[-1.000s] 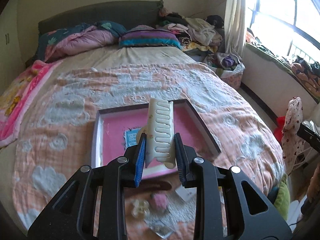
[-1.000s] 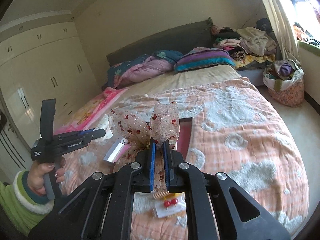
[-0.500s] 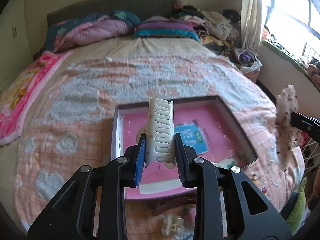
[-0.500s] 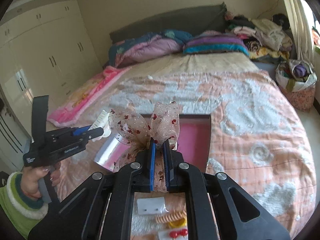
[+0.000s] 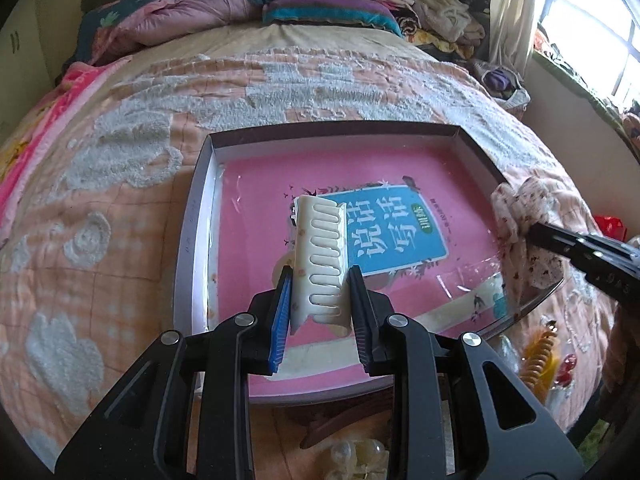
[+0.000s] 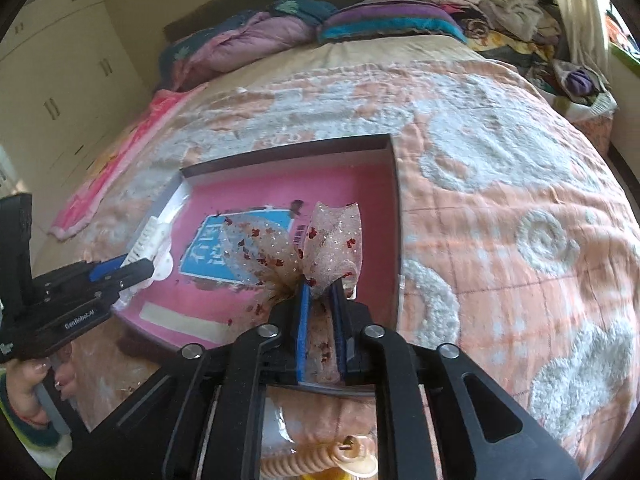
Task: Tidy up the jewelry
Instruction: 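Carry the white clip and lace bow into the grey box and release both, then move both open tools back toward the remaining jewelry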
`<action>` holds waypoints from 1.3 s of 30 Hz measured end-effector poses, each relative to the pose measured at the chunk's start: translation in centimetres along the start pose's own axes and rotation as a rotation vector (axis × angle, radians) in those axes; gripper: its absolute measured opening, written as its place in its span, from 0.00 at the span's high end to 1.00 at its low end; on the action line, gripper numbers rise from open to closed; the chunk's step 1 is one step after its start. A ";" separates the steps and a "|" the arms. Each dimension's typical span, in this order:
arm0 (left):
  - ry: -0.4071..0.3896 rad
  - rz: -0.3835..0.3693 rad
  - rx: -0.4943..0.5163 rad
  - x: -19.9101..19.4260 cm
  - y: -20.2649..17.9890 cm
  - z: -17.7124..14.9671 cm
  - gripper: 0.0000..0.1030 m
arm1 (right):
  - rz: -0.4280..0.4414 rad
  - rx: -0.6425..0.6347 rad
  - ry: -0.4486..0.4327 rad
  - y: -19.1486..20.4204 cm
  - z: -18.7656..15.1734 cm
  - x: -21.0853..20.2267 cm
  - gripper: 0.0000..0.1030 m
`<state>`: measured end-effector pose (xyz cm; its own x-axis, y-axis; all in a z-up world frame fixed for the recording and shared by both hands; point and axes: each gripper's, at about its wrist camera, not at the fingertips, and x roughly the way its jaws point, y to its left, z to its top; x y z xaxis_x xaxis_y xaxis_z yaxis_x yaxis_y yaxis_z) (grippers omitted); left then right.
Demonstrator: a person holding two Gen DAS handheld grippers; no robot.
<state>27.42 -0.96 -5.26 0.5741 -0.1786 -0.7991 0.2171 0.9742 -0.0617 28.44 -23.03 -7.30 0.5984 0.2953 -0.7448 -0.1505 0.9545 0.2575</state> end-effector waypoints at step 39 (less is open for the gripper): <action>-0.129 -0.003 0.002 -13.8 -7.7 -3.5 0.09 | -0.064 -0.052 -0.408 -1.9 -10.0 -27.4 0.04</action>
<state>15.04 -5.55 4.19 0.6701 -0.1975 -0.7155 0.2202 0.9735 -0.0625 4.49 -32.47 6.46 0.8689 0.2043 -0.4508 -0.1360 0.9743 0.1793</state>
